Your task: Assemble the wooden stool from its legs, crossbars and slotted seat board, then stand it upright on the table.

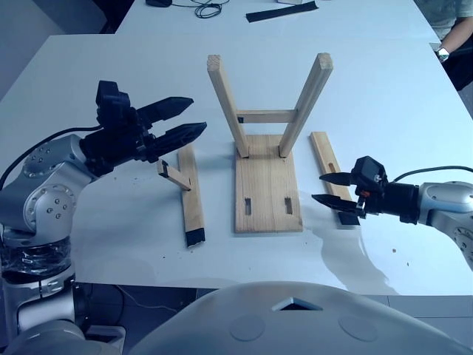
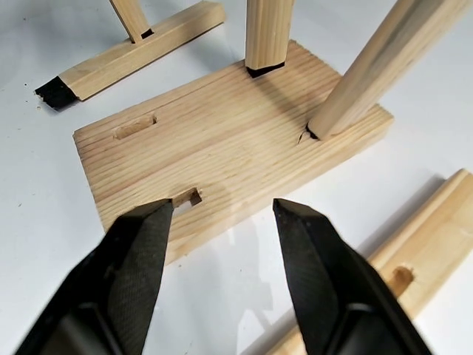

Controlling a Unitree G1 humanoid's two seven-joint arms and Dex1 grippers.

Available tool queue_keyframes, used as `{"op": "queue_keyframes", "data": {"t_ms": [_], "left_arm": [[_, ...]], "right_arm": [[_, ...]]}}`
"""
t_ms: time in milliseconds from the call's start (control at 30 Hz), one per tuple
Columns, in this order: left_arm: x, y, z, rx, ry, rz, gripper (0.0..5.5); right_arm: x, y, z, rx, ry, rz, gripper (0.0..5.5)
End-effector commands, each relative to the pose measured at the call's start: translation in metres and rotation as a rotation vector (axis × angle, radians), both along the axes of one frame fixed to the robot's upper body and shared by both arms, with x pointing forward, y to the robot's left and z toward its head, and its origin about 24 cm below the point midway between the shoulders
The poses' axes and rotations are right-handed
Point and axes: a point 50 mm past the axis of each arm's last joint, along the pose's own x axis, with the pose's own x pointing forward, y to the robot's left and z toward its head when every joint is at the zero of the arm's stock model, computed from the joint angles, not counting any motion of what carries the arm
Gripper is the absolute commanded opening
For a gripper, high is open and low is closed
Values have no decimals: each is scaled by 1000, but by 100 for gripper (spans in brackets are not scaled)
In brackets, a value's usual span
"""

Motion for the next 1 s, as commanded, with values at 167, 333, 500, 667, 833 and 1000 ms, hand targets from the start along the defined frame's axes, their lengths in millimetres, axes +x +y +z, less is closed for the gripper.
{"op": "queue_keyframes", "data": {"t_ms": [167, 333, 500, 667, 833, 1000], "left_arm": [[1, 6, 45, -93, -86, -28, 328], [2, 7, 18, -82, -2, -8, 328], [-1, 6, -69, 9, 214, 14, 328], [-2, 1, -100, 16, 255, 39, 328], [10, 3, -68, -38, 170, 25, 328], [11, 4, -20, -76, 58, 6, 328]], "right_arm": [[-2, 6, 8, 17, -23, 18, 249], [-2, 8, 7, 21, -13, 21, 249], [0, 3, 0, -5, 13, 7, 249], [1, 3, 2, -7, 18, 27, 249], [1, 5, 3, 2, 3, 20, 249], [0, 8, 7, 18, -20, 14, 249]]}}
